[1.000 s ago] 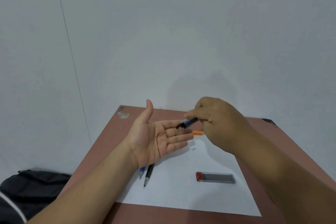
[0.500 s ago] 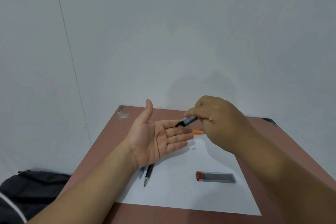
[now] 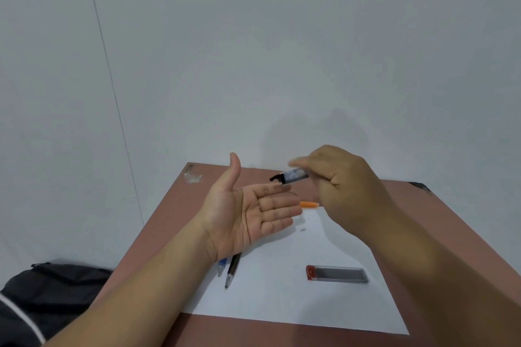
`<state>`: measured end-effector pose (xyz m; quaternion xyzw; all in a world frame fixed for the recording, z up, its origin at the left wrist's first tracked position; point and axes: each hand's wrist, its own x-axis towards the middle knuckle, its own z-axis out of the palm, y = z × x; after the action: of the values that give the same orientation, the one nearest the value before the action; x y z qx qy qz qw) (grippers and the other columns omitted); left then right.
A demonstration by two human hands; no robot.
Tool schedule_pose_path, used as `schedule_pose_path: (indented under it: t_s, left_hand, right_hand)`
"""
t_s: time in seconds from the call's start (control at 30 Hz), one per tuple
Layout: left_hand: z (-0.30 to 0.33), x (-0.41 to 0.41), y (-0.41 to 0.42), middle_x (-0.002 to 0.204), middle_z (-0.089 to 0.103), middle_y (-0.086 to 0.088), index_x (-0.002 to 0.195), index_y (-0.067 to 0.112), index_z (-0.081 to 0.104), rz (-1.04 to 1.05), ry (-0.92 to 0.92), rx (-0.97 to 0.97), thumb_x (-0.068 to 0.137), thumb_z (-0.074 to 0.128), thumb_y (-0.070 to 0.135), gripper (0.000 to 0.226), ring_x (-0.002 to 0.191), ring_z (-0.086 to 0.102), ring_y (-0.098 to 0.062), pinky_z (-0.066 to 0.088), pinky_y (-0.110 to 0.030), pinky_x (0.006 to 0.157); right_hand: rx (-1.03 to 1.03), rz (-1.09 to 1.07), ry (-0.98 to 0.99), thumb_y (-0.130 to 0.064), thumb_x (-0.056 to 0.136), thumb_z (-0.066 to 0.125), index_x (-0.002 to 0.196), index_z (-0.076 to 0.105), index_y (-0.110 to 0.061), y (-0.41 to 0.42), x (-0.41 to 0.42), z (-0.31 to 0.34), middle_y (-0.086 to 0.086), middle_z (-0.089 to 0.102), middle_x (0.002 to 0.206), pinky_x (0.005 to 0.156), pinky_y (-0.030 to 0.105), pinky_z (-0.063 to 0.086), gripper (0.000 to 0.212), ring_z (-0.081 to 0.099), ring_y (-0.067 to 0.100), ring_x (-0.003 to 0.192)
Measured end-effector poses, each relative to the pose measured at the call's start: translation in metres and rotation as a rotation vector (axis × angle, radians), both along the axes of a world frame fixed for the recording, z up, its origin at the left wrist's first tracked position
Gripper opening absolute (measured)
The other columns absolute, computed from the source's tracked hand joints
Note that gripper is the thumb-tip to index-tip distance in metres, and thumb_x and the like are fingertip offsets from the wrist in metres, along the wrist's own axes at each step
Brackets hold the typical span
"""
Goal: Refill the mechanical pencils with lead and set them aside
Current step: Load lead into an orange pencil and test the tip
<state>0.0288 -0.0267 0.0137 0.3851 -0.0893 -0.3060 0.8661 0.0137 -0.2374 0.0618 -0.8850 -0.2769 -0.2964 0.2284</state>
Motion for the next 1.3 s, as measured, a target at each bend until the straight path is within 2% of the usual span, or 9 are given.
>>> schedule_pose_path:
  t_s: [0.13,0.33,0.4,0.63,0.83,0.97,1.1,1.23,1.3]
  left_hand:
    - [0.002,-0.001,-0.005,0.128,0.064,-0.028,0.131,-0.002,0.057,0.219,-0.107,0.098,0.088,0.041,0.074,0.088,0.119,0.064,-0.040,0.044,-0.050,0.108]
    - [-0.004,-0.004,-0.009,0.101,0.077,-0.001,0.098,0.027,0.075,0.652,-0.536,0.608,0.092,0.072,0.028,0.007,0.097,0.073,-0.023,0.055,-0.049,0.097]
    - [-0.007,-0.004,-0.009,0.094,0.076,0.004,0.092,0.035,0.075,0.683,-0.584,0.703,0.091,0.073,0.028,0.007,0.094,0.072,-0.019,0.056,-0.049,0.094]
    - [-0.009,-0.005,-0.012,0.071,0.067,0.012,0.087,0.044,0.074,0.736,-0.715,0.795,0.089,0.076,0.033,0.011,0.068,0.059,-0.005,0.049,-0.019,0.067]
    - [-0.009,-0.004,-0.013,0.079,0.073,0.001,0.088,0.043,0.077,0.767,-0.746,0.797,0.088,0.077,0.030,0.013,0.077,0.065,-0.023,0.052,-0.024,0.070]
    - [-0.010,-0.003,-0.013,0.069,0.068,0.008,0.084,0.039,0.077,0.772,-0.751,0.825,0.089,0.077,0.028,0.012,0.063,0.056,-0.003,0.045,-0.014,0.061]
    - [-0.011,-0.004,-0.012,0.063,0.063,0.012,0.086,0.035,0.077,0.776,-0.771,0.848,0.089,0.076,0.028,0.009,0.058,0.051,-0.001,0.042,-0.014,0.058]
    - [-0.010,-0.005,-0.012,0.067,0.065,0.003,0.086,0.033,0.077,0.769,-0.785,0.860,0.090,0.075,0.027,0.007,0.058,0.052,-0.003,0.045,-0.016,0.057]
    - [-0.010,-0.005,-0.012,0.064,0.064,0.007,0.086,0.031,0.077,0.767,-0.787,0.859,0.090,0.074,0.027,0.007,0.057,0.051,-0.001,0.043,-0.015,0.056]
  right_hand:
    - [0.211,-0.045,0.005,0.002,0.099,0.050,0.136,0.065,-0.027,0.000,0.002,-0.013,-0.009,0.058,0.084,0.072,0.023,0.047,0.049,0.055,0.011,0.082]
    - [0.546,-0.105,0.162,-0.004,0.102,0.054,0.132,0.067,-0.029,0.002,0.000,-0.036,-0.020,0.064,0.101,0.088,0.011,0.047,0.041,0.060,0.004,0.101]
    - [0.646,-0.104,0.230,-0.005,0.101,0.055,0.128,0.069,-0.033,0.001,0.000,-0.038,-0.016,0.065,0.101,0.090,0.016,0.048,0.041,0.061,0.005,0.101]
    - [0.723,-0.059,0.313,-0.004,0.099,0.058,0.122,0.070,-0.040,0.001,-0.002,-0.041,-0.019,0.066,0.100,0.087,0.012,0.046,0.044,0.061,0.000,0.099]
    - [0.738,-0.049,0.348,-0.005,0.100,0.058,0.125,0.070,-0.038,0.002,0.001,-0.046,-0.019,0.066,0.102,0.083,0.014,0.047,0.043,0.061,0.000,0.095]
    - [0.765,-0.041,0.357,-0.004,0.100,0.058,0.125,0.070,-0.038,0.001,0.002,-0.047,-0.015,0.067,0.101,0.077,0.012,0.048,0.044,0.062,-0.001,0.088]
    - [0.764,-0.026,0.364,-0.005,0.100,0.057,0.124,0.069,-0.041,0.001,0.001,-0.049,-0.014,0.067,0.097,0.067,0.016,0.051,0.044,0.056,0.011,0.072]
    - [0.754,-0.023,0.375,-0.007,0.101,0.058,0.127,0.069,-0.039,0.002,0.001,-0.051,-0.017,0.068,0.100,0.065,0.019,0.053,0.043,0.054,0.034,0.074]
    - [0.749,-0.020,0.377,-0.007,0.100,0.058,0.127,0.069,-0.039,0.002,0.001,-0.051,-0.019,0.068,0.097,0.064,0.019,0.052,0.042,0.054,0.036,0.076]
